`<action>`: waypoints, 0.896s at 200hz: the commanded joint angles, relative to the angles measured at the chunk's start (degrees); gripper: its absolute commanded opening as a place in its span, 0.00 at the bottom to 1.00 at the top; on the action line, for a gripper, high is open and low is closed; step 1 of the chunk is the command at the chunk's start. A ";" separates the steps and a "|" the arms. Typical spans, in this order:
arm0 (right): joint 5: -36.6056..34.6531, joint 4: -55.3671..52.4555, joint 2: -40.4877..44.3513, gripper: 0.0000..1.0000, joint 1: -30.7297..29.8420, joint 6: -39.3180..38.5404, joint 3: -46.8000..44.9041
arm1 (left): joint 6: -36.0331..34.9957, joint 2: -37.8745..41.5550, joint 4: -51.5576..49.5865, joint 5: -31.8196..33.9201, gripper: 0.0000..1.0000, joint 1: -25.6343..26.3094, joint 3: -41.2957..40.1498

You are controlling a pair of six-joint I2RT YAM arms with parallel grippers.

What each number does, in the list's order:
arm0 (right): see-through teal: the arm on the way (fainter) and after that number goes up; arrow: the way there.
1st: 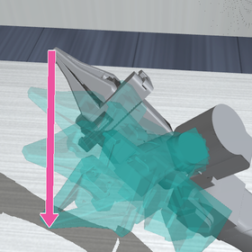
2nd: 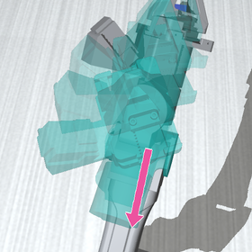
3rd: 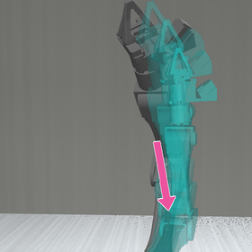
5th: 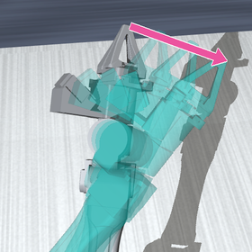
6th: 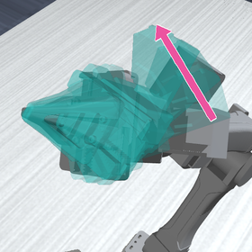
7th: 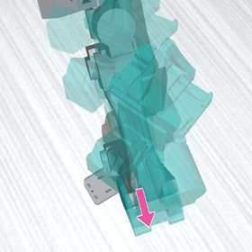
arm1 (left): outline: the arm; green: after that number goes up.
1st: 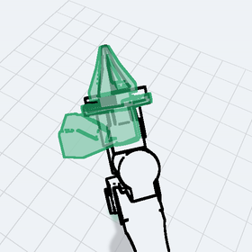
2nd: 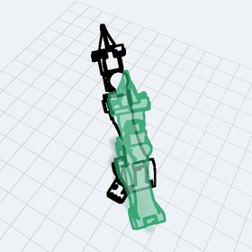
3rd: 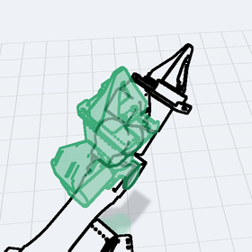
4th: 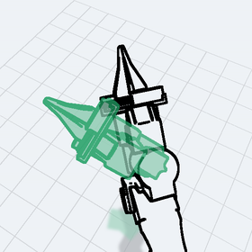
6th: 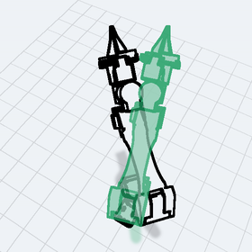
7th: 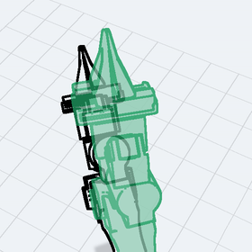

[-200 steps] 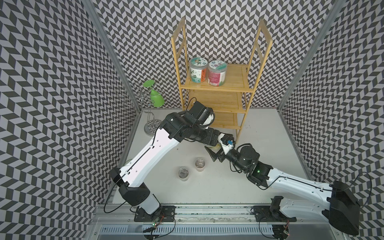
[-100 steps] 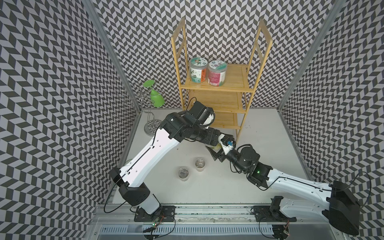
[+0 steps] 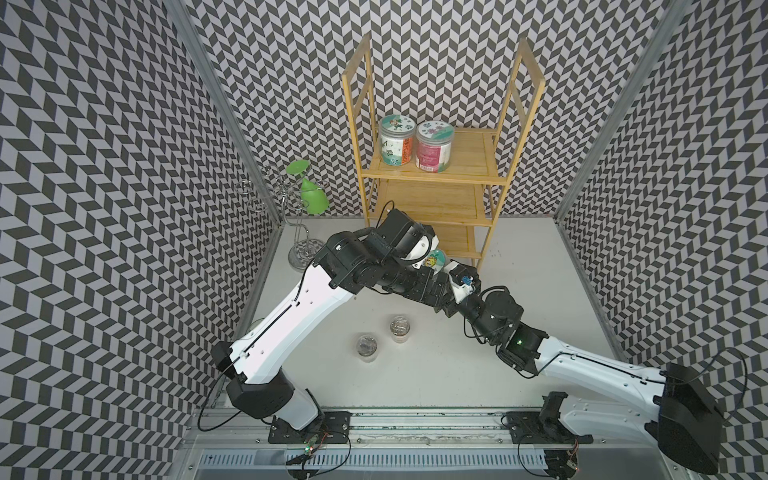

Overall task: Place the seed container on the shelf
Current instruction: Pick up the seed jar at the center of the board, then place the seed jar on the shelf.

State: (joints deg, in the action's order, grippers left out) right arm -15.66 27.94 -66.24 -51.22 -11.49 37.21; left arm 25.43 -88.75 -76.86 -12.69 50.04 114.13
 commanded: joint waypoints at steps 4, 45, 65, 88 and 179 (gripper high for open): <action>-0.51 2.89 1.74 0.68 -0.06 0.58 -0.93 | 0.55 2.55 -0.77 2.07 1.00 -1.19 0.83; -1.04 1.63 3.27 0.68 -0.02 1.54 -0.59 | 2.43 5.58 -0.80 9.40 1.00 -3.78 2.67; -0.57 0.09 4.54 0.67 -0.02 2.16 0.52 | 3.45 7.09 -0.73 15.55 1.00 -4.46 4.65; 0.21 -2.34 6.07 0.67 -0.01 3.30 2.30 | 3.83 9.57 0.28 23.43 1.00 -4.82 5.33; 0.15 -12.71 8.12 0.65 -0.55 7.56 18.36 | 3.22 23.92 18.50 38.54 0.99 -7.57 -14.26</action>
State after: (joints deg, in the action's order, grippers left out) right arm -14.61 15.33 -58.41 -51.31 -5.87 49.47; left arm 28.45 -66.28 -65.71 21.82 43.31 104.79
